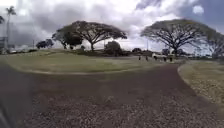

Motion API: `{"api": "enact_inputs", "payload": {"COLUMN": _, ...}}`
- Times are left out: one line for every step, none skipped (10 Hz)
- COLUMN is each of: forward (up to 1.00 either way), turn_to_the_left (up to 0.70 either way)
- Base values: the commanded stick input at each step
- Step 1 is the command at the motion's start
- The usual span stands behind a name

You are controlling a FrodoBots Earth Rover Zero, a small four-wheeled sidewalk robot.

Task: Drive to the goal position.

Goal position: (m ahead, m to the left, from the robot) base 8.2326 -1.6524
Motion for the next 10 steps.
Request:
{"api": "enact_inputs", "payload": {"forward": 0.70, "turn_to_the_left": 0.00}}
{"api": "enact_inputs", "payload": {"forward": 0.70, "turn_to_the_left": 0.00}}
{"api": "enact_inputs", "payload": {"forward": 0.70, "turn_to_the_left": 0.00}}
{"api": "enact_inputs", "payload": {"forward": 0.70, "turn_to_the_left": 0.00}}
{"api": "enact_inputs", "payload": {"forward": 0.70, "turn_to_the_left": 0.00}}
{"api": "enact_inputs", "payload": {"forward": 0.70, "turn_to_the_left": 0.00}}
{"api": "enact_inputs", "payload": {"forward": 0.70, "turn_to_the_left": 0.00}}
{"api": "enact_inputs", "payload": {"forward": 0.70, "turn_to_the_left": 0.00}}
{"api": "enact_inputs", "payload": {"forward": 0.70, "turn_to_the_left": -0.10}}
{"api": "enact_inputs", "payload": {"forward": 0.70, "turn_to_the_left": -0.33}}
